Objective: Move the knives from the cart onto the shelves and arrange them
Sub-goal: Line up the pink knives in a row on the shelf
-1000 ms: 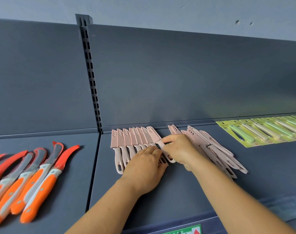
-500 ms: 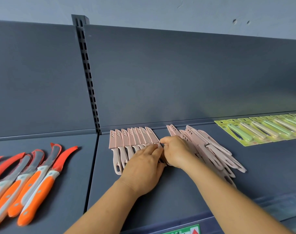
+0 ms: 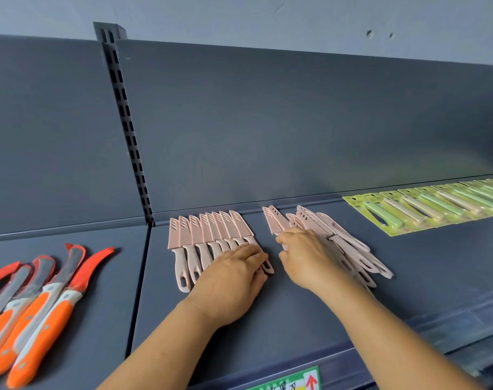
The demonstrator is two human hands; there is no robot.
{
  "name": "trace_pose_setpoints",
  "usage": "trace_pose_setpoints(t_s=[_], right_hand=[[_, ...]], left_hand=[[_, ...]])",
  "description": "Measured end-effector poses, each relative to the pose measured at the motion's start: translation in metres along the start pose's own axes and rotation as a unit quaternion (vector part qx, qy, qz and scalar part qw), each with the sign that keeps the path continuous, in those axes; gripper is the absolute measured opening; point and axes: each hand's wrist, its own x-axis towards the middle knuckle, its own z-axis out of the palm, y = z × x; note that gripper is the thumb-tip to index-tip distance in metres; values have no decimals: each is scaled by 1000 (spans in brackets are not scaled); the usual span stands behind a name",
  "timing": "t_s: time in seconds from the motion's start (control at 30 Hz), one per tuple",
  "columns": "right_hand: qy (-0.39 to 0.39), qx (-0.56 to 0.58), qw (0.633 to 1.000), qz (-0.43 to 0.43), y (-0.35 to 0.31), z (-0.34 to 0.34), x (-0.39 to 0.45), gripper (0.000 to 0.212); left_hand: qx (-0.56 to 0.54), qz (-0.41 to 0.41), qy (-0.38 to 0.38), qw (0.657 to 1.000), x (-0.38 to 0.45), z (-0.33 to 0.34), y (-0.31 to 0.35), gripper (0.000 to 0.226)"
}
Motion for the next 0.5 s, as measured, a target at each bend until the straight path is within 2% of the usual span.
trace_pose_setpoints(t_s=[0.1,0.17,0.3,0.5], right_hand=[[4,32,999,12,-3,2,1,28],[8,33,999,28,-6,0,1,13],[3,42,999,26,-9,0,4,34],[6,95,995,20,-17,3,9,14]], left_hand=[[-2,-1,7,1000,-1,0,-1,43],[-7,-4,8,1000,-1,0,0,43],[-8,-5,11,1000,-1,-2,1,43],[-14,-7,10,1000,-2,-4,2,42]])
